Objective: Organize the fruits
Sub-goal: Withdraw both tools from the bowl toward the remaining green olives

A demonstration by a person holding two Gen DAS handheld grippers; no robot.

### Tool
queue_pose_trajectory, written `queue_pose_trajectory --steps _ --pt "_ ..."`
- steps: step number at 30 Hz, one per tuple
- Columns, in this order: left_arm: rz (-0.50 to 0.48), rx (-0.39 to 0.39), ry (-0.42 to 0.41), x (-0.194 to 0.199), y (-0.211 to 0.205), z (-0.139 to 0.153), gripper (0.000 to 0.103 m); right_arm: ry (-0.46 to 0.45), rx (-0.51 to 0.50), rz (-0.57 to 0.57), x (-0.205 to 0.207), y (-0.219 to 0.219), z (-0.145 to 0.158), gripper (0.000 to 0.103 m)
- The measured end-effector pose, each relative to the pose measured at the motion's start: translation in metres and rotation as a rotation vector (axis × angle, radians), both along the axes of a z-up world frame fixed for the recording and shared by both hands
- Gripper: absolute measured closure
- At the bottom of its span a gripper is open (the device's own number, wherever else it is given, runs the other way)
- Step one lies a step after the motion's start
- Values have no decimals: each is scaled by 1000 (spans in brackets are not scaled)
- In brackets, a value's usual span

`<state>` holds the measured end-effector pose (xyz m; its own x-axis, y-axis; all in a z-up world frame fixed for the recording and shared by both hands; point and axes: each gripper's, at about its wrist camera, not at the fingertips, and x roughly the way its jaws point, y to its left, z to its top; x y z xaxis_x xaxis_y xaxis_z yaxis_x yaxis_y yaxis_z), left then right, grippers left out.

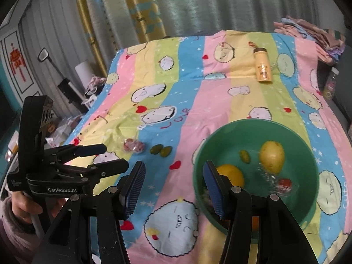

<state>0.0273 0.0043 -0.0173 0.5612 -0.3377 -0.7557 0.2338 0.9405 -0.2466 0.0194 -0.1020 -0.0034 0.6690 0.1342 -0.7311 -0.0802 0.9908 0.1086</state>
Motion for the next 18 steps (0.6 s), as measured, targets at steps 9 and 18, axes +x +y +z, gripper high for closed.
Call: queue_pose_trajectory --steps 9,18 --pt "132 -37 82 -3 62 -26 18 58 -11 60 15 26 -18 47" --pt "179 -54 107 -8 90 -39 18 125 -19 125 30 52 -39 47"
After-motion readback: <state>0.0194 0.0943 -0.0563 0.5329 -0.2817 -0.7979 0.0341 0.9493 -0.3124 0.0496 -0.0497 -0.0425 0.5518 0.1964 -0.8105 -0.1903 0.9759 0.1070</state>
